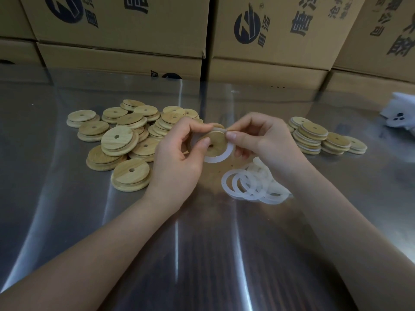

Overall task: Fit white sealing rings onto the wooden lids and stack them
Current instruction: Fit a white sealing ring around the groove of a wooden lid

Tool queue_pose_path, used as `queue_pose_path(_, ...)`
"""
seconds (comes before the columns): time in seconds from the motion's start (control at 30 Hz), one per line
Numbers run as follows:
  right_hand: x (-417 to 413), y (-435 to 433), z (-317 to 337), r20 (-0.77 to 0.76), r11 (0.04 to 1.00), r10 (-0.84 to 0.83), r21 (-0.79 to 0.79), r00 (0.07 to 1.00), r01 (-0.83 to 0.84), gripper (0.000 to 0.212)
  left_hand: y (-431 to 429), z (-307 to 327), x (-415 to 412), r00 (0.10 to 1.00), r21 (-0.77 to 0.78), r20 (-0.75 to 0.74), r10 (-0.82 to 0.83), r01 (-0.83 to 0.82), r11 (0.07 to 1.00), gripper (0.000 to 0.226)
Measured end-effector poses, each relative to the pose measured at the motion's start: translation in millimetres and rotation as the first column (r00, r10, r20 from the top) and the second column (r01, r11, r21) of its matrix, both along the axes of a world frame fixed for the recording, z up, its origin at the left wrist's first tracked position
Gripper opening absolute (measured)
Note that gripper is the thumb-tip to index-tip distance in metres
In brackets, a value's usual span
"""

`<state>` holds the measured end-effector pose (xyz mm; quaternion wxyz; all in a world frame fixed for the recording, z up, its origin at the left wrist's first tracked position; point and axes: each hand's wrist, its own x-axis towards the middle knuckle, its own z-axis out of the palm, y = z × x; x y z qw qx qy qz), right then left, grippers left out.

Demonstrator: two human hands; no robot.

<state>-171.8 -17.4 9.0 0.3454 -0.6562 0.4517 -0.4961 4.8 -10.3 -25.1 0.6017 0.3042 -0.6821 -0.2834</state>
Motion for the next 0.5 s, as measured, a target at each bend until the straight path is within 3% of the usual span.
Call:
queue_pose_path(0.17,3,1,-2,0.040,1.000,0.011,-0.003,0.999,-0.011,0.009,1,4,-1,0.985,0.158,-0.174,-0.011,0.039,0.987,0.026)
queue_pose_path(0.5,11,0,-7,0.058,0.998,0.025,-0.061,0.998,-0.021,0.020,0,6,-1,0.926,0.315,-0.377,0.002,0.126,0.941,0.022)
